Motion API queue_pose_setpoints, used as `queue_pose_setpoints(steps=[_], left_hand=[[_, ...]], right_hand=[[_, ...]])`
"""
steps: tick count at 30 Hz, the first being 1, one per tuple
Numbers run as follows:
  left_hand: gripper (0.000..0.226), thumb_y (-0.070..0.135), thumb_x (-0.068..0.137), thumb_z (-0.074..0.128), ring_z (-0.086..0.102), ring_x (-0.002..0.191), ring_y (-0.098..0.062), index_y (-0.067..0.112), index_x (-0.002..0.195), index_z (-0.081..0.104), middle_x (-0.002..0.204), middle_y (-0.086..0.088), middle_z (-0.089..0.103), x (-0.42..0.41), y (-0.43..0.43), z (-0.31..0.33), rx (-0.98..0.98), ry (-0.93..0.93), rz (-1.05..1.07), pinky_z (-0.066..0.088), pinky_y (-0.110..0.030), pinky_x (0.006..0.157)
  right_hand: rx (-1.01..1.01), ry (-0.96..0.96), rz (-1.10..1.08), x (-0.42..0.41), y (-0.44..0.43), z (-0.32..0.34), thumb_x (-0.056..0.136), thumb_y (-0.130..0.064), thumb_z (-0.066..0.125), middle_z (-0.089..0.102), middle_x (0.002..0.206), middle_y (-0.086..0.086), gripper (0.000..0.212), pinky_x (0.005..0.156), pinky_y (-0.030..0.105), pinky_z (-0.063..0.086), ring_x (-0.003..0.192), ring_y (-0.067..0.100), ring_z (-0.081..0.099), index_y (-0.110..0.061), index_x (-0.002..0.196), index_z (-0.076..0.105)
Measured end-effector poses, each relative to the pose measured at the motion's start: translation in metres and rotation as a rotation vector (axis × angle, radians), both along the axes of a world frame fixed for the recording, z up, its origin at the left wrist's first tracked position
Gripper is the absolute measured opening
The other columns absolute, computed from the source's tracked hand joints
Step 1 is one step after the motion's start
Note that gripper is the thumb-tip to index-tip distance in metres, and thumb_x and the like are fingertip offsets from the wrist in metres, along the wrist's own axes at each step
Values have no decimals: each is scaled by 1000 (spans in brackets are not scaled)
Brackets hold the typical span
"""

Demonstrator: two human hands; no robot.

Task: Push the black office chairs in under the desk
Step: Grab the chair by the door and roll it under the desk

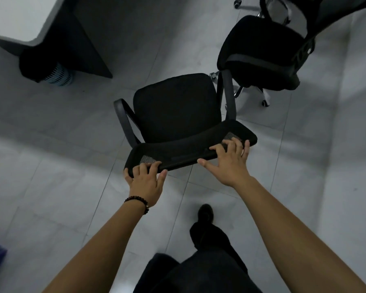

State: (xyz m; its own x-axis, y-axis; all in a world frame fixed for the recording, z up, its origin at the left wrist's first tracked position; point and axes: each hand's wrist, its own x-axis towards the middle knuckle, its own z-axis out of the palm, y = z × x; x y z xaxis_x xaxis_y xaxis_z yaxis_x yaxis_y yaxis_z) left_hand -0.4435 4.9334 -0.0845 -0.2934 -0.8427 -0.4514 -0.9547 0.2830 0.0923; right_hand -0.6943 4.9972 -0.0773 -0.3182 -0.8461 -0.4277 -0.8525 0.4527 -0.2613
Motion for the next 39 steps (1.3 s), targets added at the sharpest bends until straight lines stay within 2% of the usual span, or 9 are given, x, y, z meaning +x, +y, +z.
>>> queue_pose_setpoints(steps=[5, 8, 12, 18, 23, 26, 35, 39], left_hand=[[51, 55, 95, 28, 28, 130, -29, 33, 141, 31, 133, -6, 42, -27, -46, 1, 21, 18, -26, 0, -56, 114], [62, 65, 89, 14, 24, 134, -29, 34, 141, 30, 138, -6, 38, -26, -82, 2, 46, 25, 1, -6, -54, 113], [75, 66, 82, -3, 25, 134, -29, 35, 138, 35, 135, -6, 41, -4, -150, 3, 18, 19, 35, -4, -54, 115], [77, 67, 80, -1, 23, 135, -29, 36, 138, 39, 138, -6, 40, 29, -269, 6, 1, 19, 58, -9, -51, 114], [78, 69, 79, -1, 22, 136, -30, 36, 139, 36, 141, -7, 36, 46, -357, 10, 38, -14, 62, -9, -52, 113], [78, 69, 80, -3, 20, 137, -29, 35, 140, 33, 143, -6, 34, 46, -393, 11, 44, -40, 60, -7, -54, 114], [78, 67, 80, -5, 13, 140, -30, 35, 143, 28, 148, -8, 29, -12, -454, 14, 72, -46, 132, -9, -56, 113], [65, 63, 89, 7, 13, 140, -31, 33, 144, 27, 149, -8, 27, -64, -484, 18, 93, -44, 217, -9, -57, 113]], right_hand=[[0, 42, 75, -40, -64, 1, 80, -86, 24, 31, 146, 12, 77, 115, 55, -17, 144, 30, 8, -34, 133, 45], [-26, 26, 96, -41, -101, -2, 80, -86, 23, 31, 146, 13, 77, 114, 54, -19, 144, 30, 7, -33, 131, 46], [-61, -4, 112, -18, -162, -5, 81, -85, 23, 32, 146, 13, 75, 113, 53, -20, 143, 30, 7, -32, 130, 46], [-82, 33, 181, 7, -278, -6, 83, -84, 25, 47, 125, 7, 71, 117, 52, -4, 128, 27, 31, -32, 122, 52], [-87, 74, 219, 20, -363, -5, 81, -86, 21, 49, 114, 5, 76, 116, 49, 10, 118, 26, 41, -30, 119, 56], [-89, 70, 226, 18, -400, -2, 81, -86, 23, 50, 112, 3, 76, 115, 47, 12, 116, 25, 42, -30, 118, 57], [-54, 96, 303, -43, -484, -3, 79, -88, 21, 48, 113, 1, 80, 114, 45, 13, 117, 24, 41, -31, 121, 57], [-21, 90, 374, -96, -542, -4, 77, -90, 22, 47, 115, 1, 80, 116, 44, 10, 121, 24, 39, -33, 120, 56]])
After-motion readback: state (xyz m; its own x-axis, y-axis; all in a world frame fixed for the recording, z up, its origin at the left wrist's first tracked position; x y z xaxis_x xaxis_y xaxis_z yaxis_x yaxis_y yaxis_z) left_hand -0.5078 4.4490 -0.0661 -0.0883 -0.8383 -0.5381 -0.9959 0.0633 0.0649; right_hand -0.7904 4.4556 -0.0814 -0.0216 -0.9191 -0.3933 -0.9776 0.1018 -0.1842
